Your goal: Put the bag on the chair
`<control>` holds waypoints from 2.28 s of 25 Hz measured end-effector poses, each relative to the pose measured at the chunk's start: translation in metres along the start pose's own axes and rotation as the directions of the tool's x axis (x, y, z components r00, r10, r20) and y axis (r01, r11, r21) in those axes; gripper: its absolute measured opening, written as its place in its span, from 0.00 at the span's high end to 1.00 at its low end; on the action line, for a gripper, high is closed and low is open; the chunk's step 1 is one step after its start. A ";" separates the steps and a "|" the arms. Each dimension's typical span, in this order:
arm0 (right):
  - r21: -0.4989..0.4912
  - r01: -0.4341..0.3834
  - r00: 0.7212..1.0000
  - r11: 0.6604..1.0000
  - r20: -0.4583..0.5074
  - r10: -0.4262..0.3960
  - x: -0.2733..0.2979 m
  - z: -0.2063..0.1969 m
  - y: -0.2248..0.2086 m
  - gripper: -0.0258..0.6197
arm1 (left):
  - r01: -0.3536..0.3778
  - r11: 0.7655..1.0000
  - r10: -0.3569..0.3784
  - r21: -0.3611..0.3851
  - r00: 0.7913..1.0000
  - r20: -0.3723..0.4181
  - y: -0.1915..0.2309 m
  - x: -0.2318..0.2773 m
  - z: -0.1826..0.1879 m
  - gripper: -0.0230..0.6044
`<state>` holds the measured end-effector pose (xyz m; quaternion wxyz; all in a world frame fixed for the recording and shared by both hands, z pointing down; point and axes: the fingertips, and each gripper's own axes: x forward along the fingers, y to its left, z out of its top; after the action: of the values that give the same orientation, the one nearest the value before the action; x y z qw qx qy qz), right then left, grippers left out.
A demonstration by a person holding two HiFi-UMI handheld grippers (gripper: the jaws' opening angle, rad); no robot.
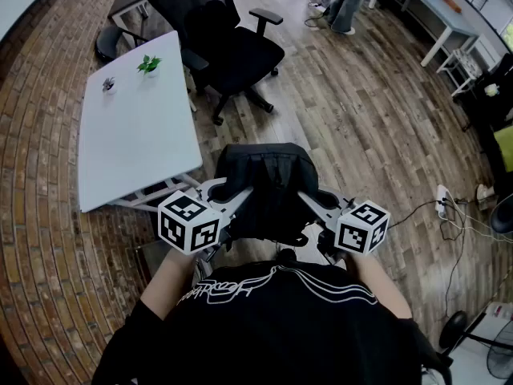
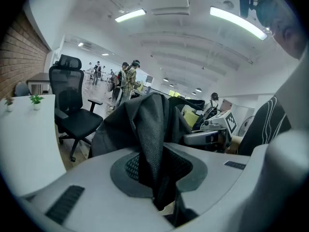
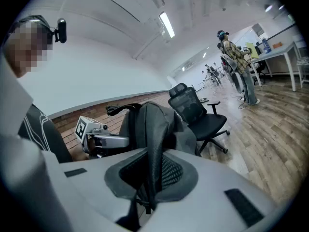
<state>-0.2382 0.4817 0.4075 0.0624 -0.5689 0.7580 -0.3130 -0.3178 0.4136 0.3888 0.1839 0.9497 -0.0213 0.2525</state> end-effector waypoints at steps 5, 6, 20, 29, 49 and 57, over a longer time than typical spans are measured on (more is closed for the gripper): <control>0.009 -0.007 1.000 1.000 -0.005 0.007 -0.019 0.017 -0.029 0.91 | 0.016 1.000 -0.016 -0.005 1.000 -0.007 -0.010 0.034 0.018 0.84; 0.006 -0.004 1.000 1.000 -0.003 0.004 -0.022 0.022 -0.036 0.91 | 0.019 1.000 -0.019 -0.003 1.000 -0.005 -0.012 0.041 0.023 0.84; -0.078 0.049 0.998 0.996 0.035 -0.046 -0.046 0.084 -0.102 0.91 | 0.035 0.999 -0.035 0.005 0.997 0.067 -0.017 0.108 0.077 0.84; -0.109 0.076 0.997 0.991 0.031 -0.073 -0.027 0.116 -0.127 0.91 | 0.048 0.999 -0.047 -0.003 0.995 0.092 0.009 0.128 0.103 0.84; -0.016 0.118 0.991 0.993 -0.054 -0.119 0.131 0.218 -0.280 0.91 | 0.061 0.993 -0.059 -0.102 0.998 0.031 0.203 0.242 0.195 0.84; -0.035 0.070 0.988 0.997 -0.138 -0.074 0.231 0.261 -0.323 0.91 | 0.017 0.985 -0.008 -0.170 0.999 0.051 0.308 0.260 0.227 0.84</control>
<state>0.0660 0.1176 0.4359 -0.0105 -0.5735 0.7441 -0.3424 -0.0253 0.0586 0.4369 0.2655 0.9367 -0.0414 0.2247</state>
